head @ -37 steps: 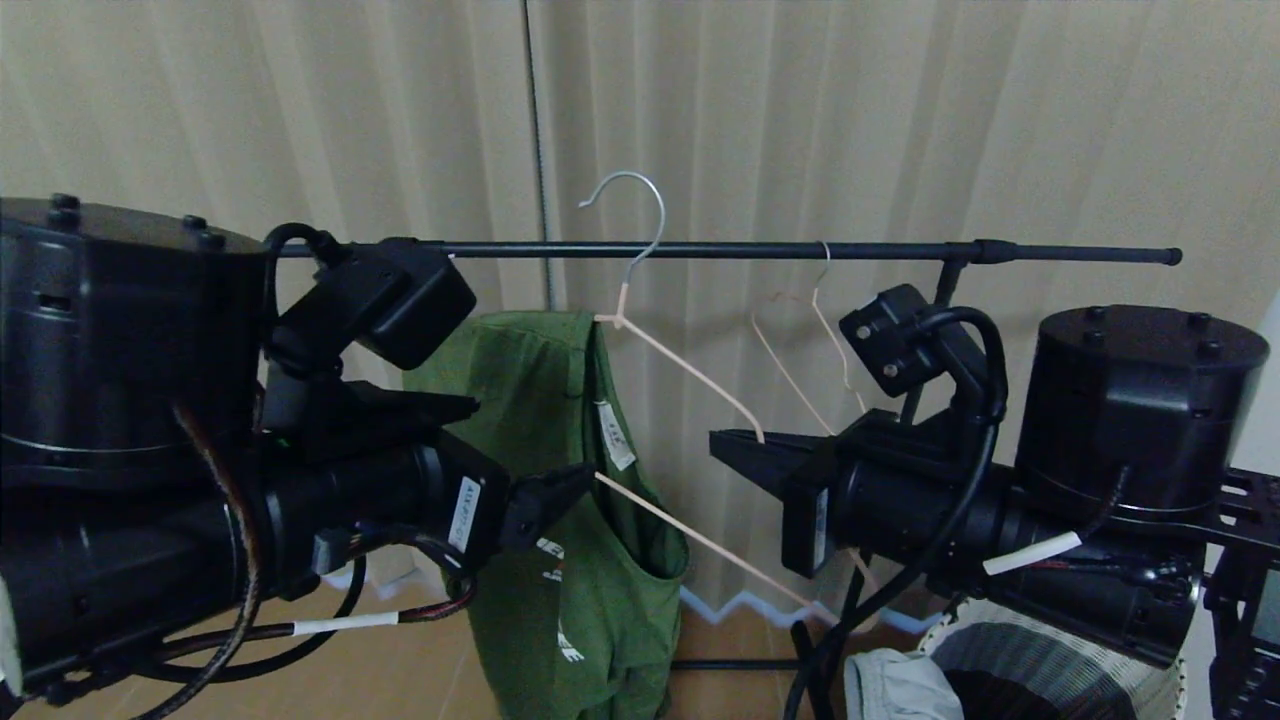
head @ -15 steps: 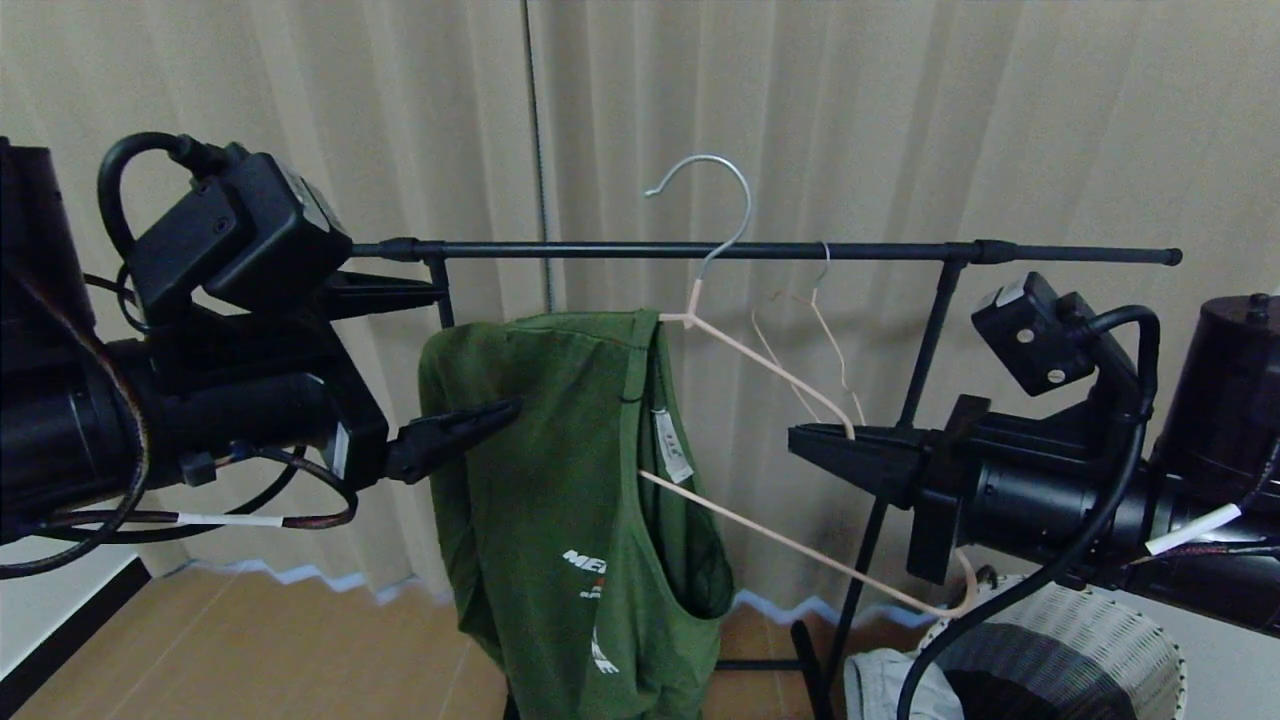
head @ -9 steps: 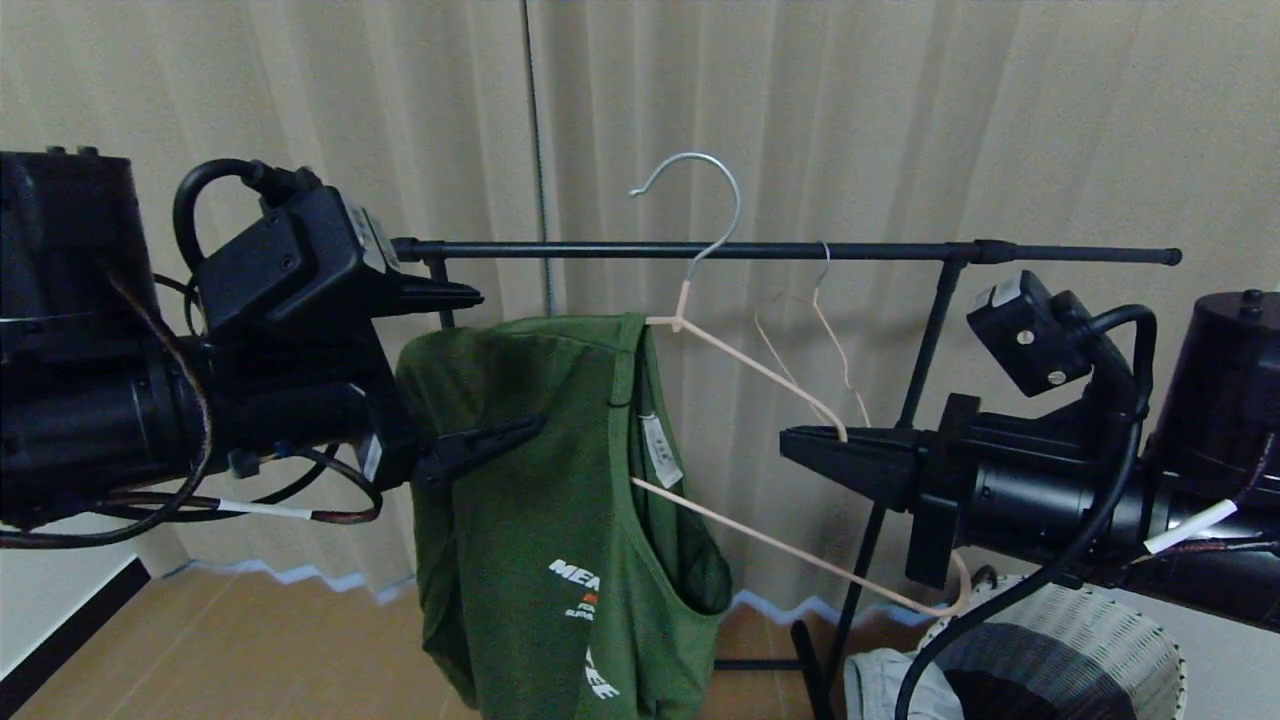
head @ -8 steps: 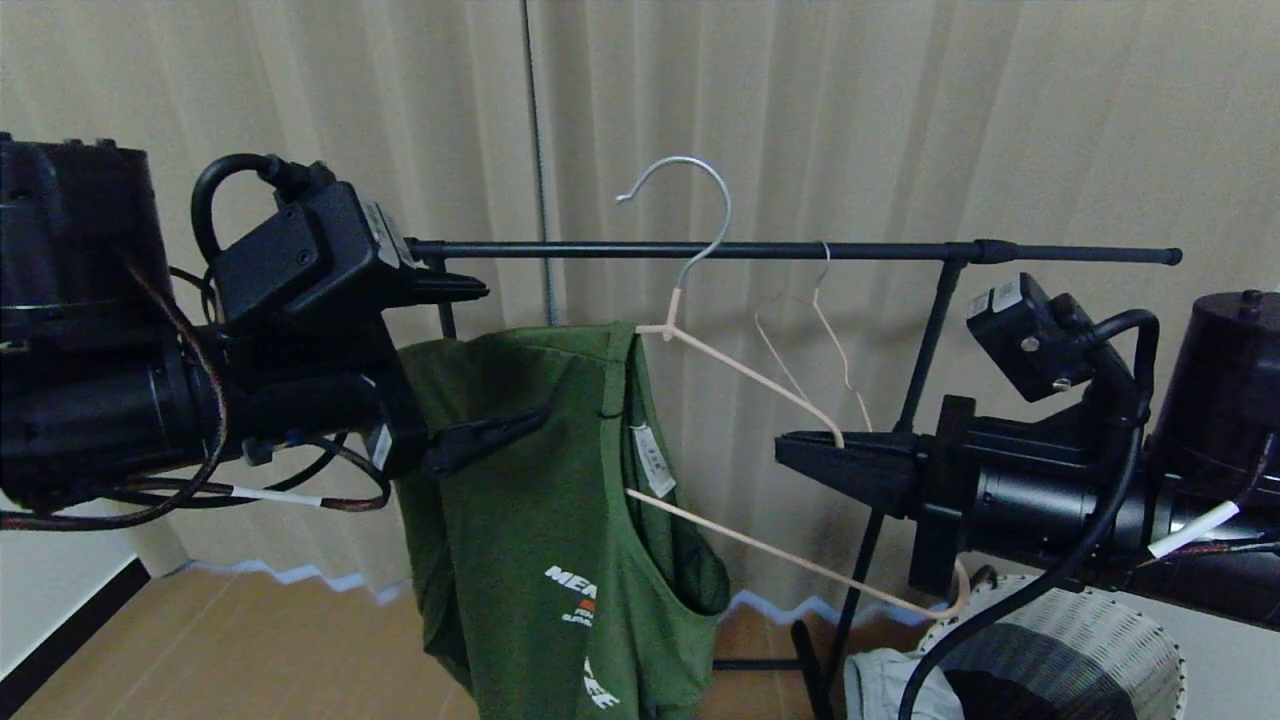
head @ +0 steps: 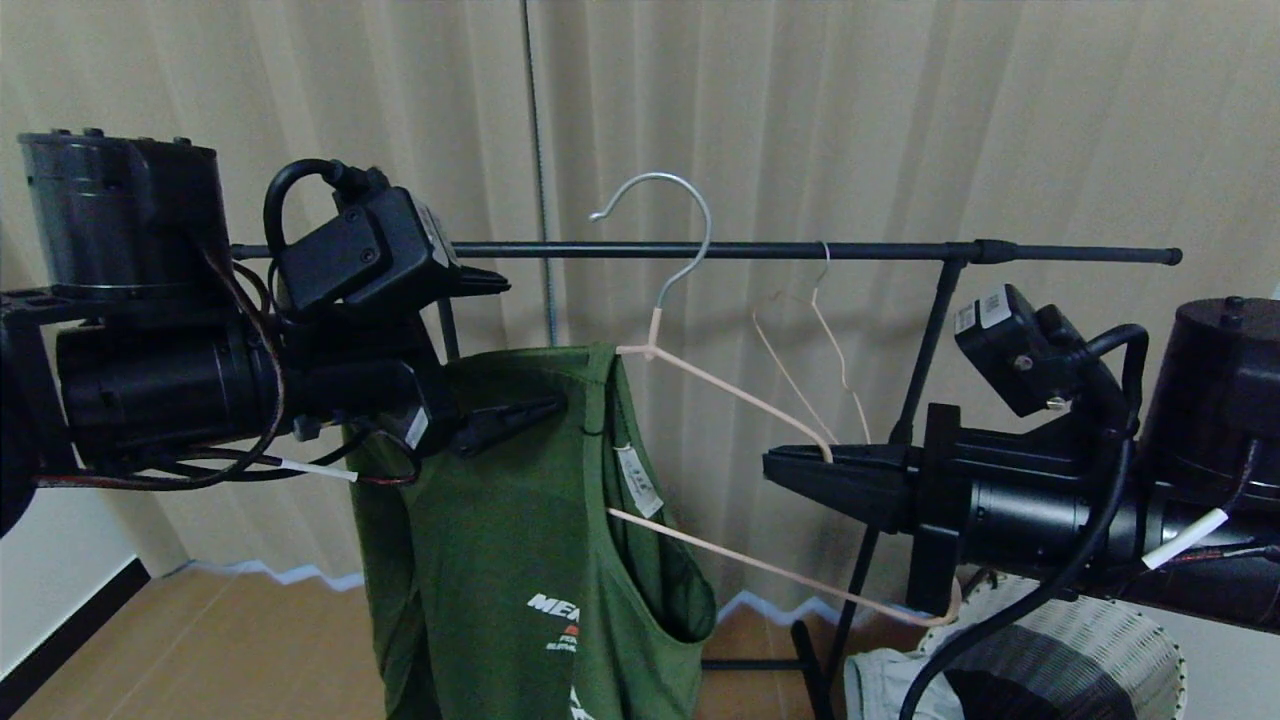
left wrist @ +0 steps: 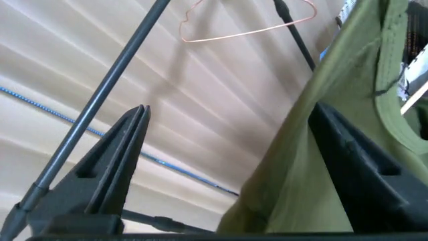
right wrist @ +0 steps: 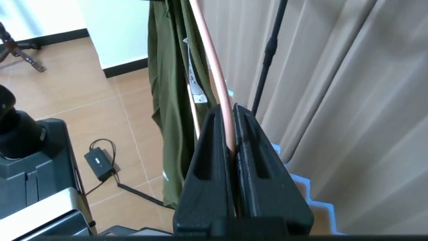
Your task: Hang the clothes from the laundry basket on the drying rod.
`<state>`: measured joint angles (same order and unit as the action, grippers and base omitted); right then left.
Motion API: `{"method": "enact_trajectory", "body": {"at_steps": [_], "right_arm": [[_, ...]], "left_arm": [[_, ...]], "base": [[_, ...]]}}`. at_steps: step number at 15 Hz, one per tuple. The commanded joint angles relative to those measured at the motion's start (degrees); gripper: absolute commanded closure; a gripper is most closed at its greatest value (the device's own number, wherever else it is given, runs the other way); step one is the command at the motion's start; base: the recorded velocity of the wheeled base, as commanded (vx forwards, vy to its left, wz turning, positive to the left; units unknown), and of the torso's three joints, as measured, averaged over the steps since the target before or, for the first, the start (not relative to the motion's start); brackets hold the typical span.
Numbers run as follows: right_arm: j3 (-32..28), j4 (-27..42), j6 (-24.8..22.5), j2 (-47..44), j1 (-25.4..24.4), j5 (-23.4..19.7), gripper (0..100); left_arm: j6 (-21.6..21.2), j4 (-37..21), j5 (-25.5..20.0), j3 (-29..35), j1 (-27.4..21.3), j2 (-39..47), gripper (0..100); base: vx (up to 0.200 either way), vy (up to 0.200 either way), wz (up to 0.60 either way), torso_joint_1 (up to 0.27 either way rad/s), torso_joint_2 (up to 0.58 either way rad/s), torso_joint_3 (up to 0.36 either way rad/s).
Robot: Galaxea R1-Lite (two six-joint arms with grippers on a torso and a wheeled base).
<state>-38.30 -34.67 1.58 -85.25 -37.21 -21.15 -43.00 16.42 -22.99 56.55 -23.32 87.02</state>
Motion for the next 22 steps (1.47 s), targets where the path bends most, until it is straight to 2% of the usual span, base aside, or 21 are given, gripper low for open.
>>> {"method": "enact_trajectory", "body": {"at_steps": [1, 10, 12, 13, 15, 17, 19, 21, 22], "right_arm": [[0.0, 0.0, 0.0, -0.2, -0.1, -0.6, 100], [0.2, 0.0, 0.0, 0.3, 0.1, -1.2, 100], [0.5, 0.0, 0.0, 0.3, 0.8, -0.9, 100], [0.6, 0.0, 0.0, 0.3, 1.3, -0.9, 0], [0.2, 0.0, 0.0, 0.2, 1.3, -0.8, 0], [0.2, 0.0, -0.3, 0.2, 3.2, -0.2, 0], [0.4, 0.0, -1.8, 0.3, 4.6, 0.6, 0], [1.1, 0.3, -8.2, 0.0, 8.0, 5.2, 0], [1.1, 0.4, -8.7, -0.1, 8.1, 7.0, 0]], "left_arm": [[-0.1, 0.0, -0.1, -0.3, 0.0, 0.3, 100], [0.0, 0.2, -0.1, -3.1, 1.0, -0.2, 100], [0.1, 4.2, 0.1, -6.4, 1.0, -0.4, 100], [0.3, 7.0, 0.2, -7.3, 1.0, -0.3, 100], [0.3, 10.6, 1.4, -8.1, 1.1, 0.2, 100], [0.3, 11.1, 6.6, -8.1, 1.3, 0.1, 100], [0.3, 10.6, 9.1, -8.2, 1.6, -0.4, 100], [0.6, 7.4, 21.2, -8.3, 1.6, -1.9, 100], [1.7, 5.7, 26.1, -8.5, 1.1, -2.8, 100]], "base": [[0.0, 0.0, 0.0, 0.0, 0.0, 0.0], [0.0, 0.0, 0.0, 0.0, 0.0, 0.0], [0.0, 0.0, 0.0, 0.0, 0.0, 0.0], [0.0, 0.0, 0.0, 0.0, 0.0, 0.0], [0.0, 0.0, 0.0, 0.0, 0.0, 0.0], [0.0, 0.0, 0.0, 0.0, 0.0, 0.0], [0.0, 0.0, 0.0, 0.0, 0.0, 0.0], [0.0, 0.0, 0.0, 0.0, 0.0, 0.0], [0.0, 0.0, 0.0, 0.0, 0.0, 0.0]]}}
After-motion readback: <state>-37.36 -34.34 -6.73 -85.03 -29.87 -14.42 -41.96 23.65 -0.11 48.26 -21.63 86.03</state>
